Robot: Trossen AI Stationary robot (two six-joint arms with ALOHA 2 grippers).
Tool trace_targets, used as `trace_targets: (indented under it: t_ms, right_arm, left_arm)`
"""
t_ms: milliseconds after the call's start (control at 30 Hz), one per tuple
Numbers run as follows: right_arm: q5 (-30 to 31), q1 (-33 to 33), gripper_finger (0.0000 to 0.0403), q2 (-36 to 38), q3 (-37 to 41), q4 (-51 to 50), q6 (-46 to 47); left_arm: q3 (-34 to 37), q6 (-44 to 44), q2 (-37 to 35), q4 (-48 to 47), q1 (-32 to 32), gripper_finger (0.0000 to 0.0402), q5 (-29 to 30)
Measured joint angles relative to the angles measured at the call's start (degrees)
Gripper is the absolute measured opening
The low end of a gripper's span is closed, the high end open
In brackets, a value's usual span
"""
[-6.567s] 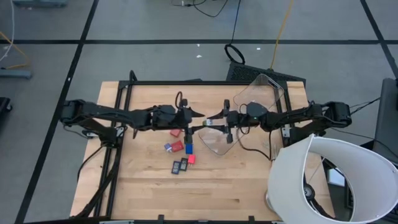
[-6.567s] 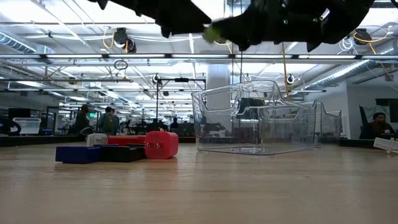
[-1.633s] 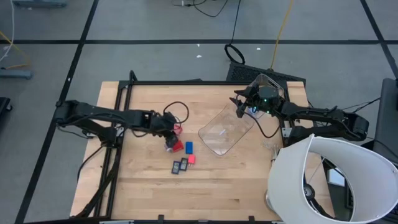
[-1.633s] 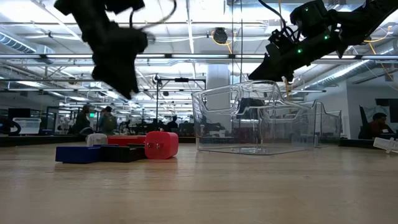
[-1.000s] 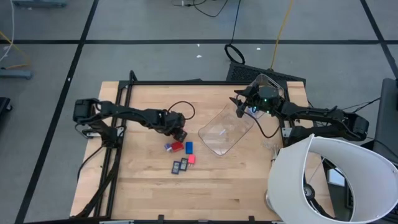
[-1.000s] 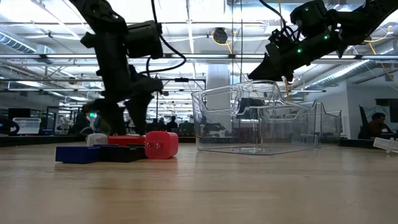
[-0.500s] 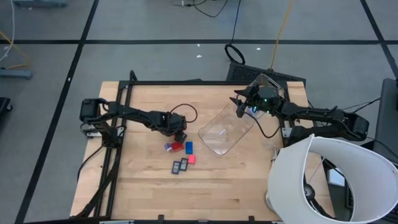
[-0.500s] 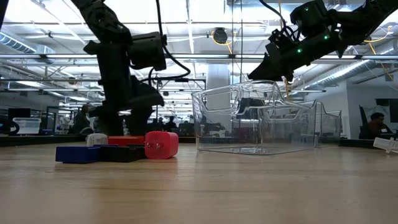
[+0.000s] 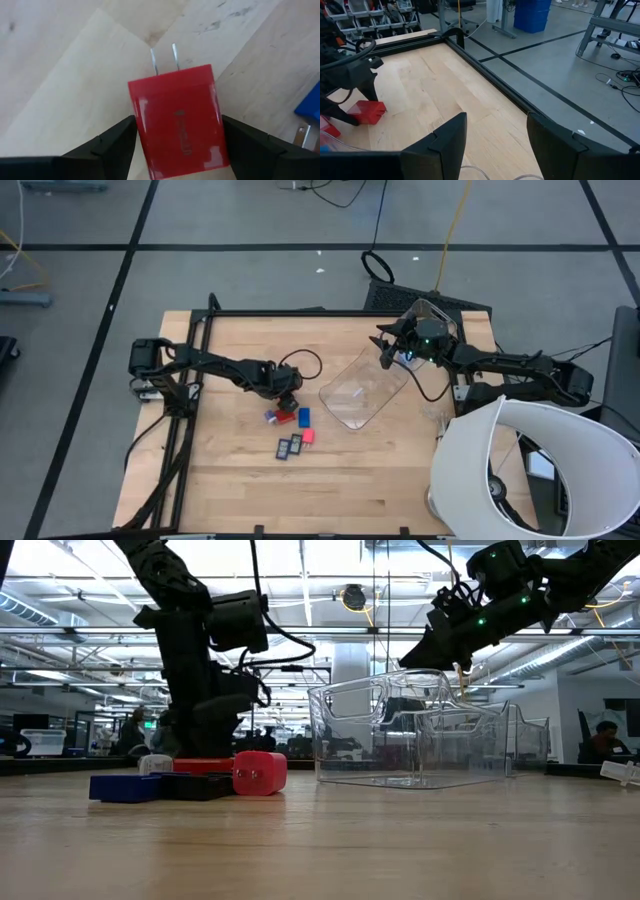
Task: Pick & Place Office items
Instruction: Put the top red charger adapter into the right transparent bin
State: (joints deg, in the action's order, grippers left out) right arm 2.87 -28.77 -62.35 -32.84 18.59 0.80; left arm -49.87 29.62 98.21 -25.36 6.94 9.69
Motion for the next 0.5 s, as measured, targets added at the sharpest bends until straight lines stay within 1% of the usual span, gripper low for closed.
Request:
trace_targets:
  t_ms: [133,233,300,433,500]
  right_arm:
    - [0.0,0.0,0.0196,0.0,0.0,0.0,0.0]
    - [0.0,0.0,0.0196,0.0,0.0,0.0,0.0]
    - [0.0,0.0,0.0196,0.0,0.0,0.0,0.0]
    - [0.0,0.0,0.0196,0.0,0.0,0.0,0.0]
    - [0.0,0.0,0.0196,0.0,0.0,0.0,0.0]
  left_arm:
    - [-0.1,-2.7,0.0,0.4,0.0,0.0271,1.1]
    - [-0.1,-2.7,0.0,0.5,0.0,0.0267,1.7]
    - [-0.1,-2.4,-0.1,0.5,0.0,0.0254,1.9]
    - [-0.1,-2.3,-0.4,1.1,0.1,0.0215,1.6]
    - [-0.1,-2.4,-0.4,1.3,0.1,0.0215,1.4]
